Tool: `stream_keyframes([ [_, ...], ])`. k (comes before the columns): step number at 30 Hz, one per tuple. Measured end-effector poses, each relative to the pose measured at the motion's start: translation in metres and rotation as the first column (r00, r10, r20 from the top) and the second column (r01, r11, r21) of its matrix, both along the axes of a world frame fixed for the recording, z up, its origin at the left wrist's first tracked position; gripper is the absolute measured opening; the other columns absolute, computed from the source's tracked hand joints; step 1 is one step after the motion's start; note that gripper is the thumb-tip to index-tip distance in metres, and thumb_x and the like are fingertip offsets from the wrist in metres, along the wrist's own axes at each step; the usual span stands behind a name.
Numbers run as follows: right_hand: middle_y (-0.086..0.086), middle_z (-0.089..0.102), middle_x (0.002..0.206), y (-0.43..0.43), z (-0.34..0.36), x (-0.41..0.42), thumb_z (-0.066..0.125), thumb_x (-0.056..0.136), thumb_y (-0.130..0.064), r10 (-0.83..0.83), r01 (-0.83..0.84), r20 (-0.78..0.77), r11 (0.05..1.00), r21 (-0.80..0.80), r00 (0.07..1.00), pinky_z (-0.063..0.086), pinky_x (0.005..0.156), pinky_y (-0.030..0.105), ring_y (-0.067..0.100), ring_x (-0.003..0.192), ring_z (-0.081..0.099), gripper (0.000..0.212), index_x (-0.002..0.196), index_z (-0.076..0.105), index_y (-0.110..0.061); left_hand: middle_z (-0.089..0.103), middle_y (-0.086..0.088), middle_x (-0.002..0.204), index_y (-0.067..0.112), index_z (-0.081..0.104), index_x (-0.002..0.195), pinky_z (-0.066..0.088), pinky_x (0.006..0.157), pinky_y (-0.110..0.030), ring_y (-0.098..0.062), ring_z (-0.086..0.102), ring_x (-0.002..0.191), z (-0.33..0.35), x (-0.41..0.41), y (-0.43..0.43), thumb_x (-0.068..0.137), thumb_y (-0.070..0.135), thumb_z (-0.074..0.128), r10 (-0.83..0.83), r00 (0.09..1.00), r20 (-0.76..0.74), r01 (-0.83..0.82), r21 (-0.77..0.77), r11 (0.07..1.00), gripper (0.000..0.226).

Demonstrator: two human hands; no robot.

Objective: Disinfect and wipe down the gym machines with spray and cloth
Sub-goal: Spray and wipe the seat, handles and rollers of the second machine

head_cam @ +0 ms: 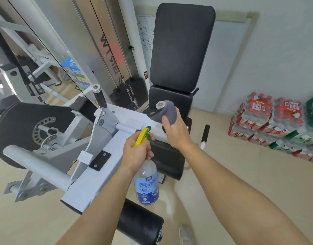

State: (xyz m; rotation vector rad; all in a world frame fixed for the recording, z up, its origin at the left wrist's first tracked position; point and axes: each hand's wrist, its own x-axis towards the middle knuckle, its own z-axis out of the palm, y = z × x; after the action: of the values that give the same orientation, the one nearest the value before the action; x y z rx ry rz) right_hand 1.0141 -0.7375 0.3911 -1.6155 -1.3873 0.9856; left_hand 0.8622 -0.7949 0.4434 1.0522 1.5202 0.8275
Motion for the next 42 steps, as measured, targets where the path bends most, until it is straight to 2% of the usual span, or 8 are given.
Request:
stream_keyframes([
  [5, -0.005, 0.056, 0.132, -0.007, -0.025, 0.021, 0.060, 0.098, -0.038, 0.037, -0.011, 0.235, 0.994, -0.108, 0.971, 0.046, 0.091, 0.024, 0.010, 0.107, 0.059, 0.055, 0.145, 0.033, -0.029, 0.075, -0.006, 0.105, 0.010, 0.070, 0.106, 0.052, 0.056, -0.029, -0.015, 0.059, 0.053, -0.003, -0.004, 0.003, 0.087, -0.007, 0.049, 0.004, 1.000, -0.030, -0.003, 0.026, 1.000, 0.033],
  [11, -0.004, 0.065, 0.093, 0.032, 0.012, 0.030, 0.081, 0.073, -0.011, 0.200, -0.200, -0.008, 0.978, -0.065, 0.980, 0.052, 0.076, 0.029, 0.012, 0.088, 0.063, 0.038, 0.104, 0.060, -0.019, 0.075, -0.008, 0.107, 0.007, 0.069, 0.107, 0.051, 0.055, -0.029, -0.014, 0.057, 0.051, 0.003, -0.002, 0.004, 0.087, -0.010, 0.046, 0.043, 0.999, 0.020, -0.043, 0.008, 0.999, 0.035],
  [18, -0.003, 0.068, 0.084, 0.062, 0.034, 0.040, 0.075, 0.072, 0.007, 0.468, -0.489, -0.301, 0.872, 0.008, 0.831, 0.055, 0.078, 0.028, 0.010, 0.081, 0.063, 0.031, 0.089, 0.067, -0.018, 0.075, -0.008, 0.107, 0.007, 0.069, 0.107, 0.051, 0.054, -0.027, -0.015, 0.057, 0.052, -0.003, 0.005, 0.003, 0.088, -0.010, 0.046, 0.026, 1.000, 0.005, -0.026, -0.001, 1.000, 0.035],
  [24, -0.013, 0.062, 0.097, 0.032, -0.009, 0.001, 0.079, 0.079, -0.016, 0.015, 0.000, -0.084, 0.984, 0.176, 0.996, 0.053, 0.080, 0.024, 0.007, 0.091, 0.061, 0.039, 0.108, 0.056, -0.028, 0.075, -0.009, 0.105, 0.009, 0.070, 0.103, 0.050, 0.055, -0.032, -0.018, 0.057, 0.052, -0.006, 0.005, 0.005, 0.086, -0.010, 0.045, 0.043, 0.999, -0.001, -0.043, 0.006, 0.999, 0.036],
  [31, 0.001, 0.063, 0.107, 0.022, -0.032, -0.022, 0.074, 0.087, -0.028, -0.337, 0.286, 0.159, 0.918, 0.275, 0.928, 0.050, 0.079, 0.025, 0.016, 0.095, 0.059, 0.037, 0.117, 0.055, -0.019, 0.076, -0.009, 0.104, 0.012, 0.071, 0.101, 0.051, 0.055, -0.032, -0.018, 0.056, 0.052, -0.005, -0.003, 0.001, 0.086, -0.012, 0.045, 0.100, 0.995, 0.014, -0.100, 0.029, 0.995, 0.038],
  [34, -0.008, 0.061, 0.102, 0.012, -0.037, -0.009, 0.073, 0.088, -0.027, -0.218, 0.210, 0.105, 0.974, 0.079, 0.970, 0.049, 0.081, 0.025, 0.012, 0.093, 0.059, 0.035, 0.115, 0.052, -0.025, 0.075, -0.009, 0.104, 0.012, 0.071, 0.103, 0.052, 0.057, -0.033, -0.017, 0.056, 0.052, -0.006, -0.004, -0.002, 0.088, -0.011, 0.046, 0.094, 0.995, 0.017, -0.094, 0.030, 0.995, 0.037],
  [37, -0.002, 0.064, 0.096, 0.024, -0.019, 0.022, 0.074, 0.082, -0.016, 0.125, -0.113, 0.097, 0.986, -0.122, 0.987, 0.050, 0.078, 0.032, 0.016, 0.088, 0.061, 0.031, 0.105, 0.055, -0.023, 0.075, -0.010, 0.105, 0.011, 0.071, 0.104, 0.053, 0.059, -0.034, -0.017, 0.057, 0.053, -0.005, -0.004, -0.004, 0.088, -0.009, 0.046, 0.086, 0.996, 0.018, -0.087, 0.029, 0.996, 0.036],
  [42, 0.014, 0.068, 0.089, 0.071, 0.033, 0.052, 0.075, 0.065, -0.004, 0.640, -0.550, 0.035, 0.687, -0.475, 0.768, 0.056, 0.082, 0.043, 0.027, 0.084, 0.064, 0.024, 0.086, 0.067, -0.013, 0.075, -0.010, 0.104, 0.011, 0.072, 0.103, 0.052, 0.058, -0.034, -0.019, 0.056, 0.055, 0.001, -0.005, -0.009, 0.087, -0.009, 0.046, 0.073, 0.997, 0.028, -0.074, 0.047, 0.996, 0.036],
])
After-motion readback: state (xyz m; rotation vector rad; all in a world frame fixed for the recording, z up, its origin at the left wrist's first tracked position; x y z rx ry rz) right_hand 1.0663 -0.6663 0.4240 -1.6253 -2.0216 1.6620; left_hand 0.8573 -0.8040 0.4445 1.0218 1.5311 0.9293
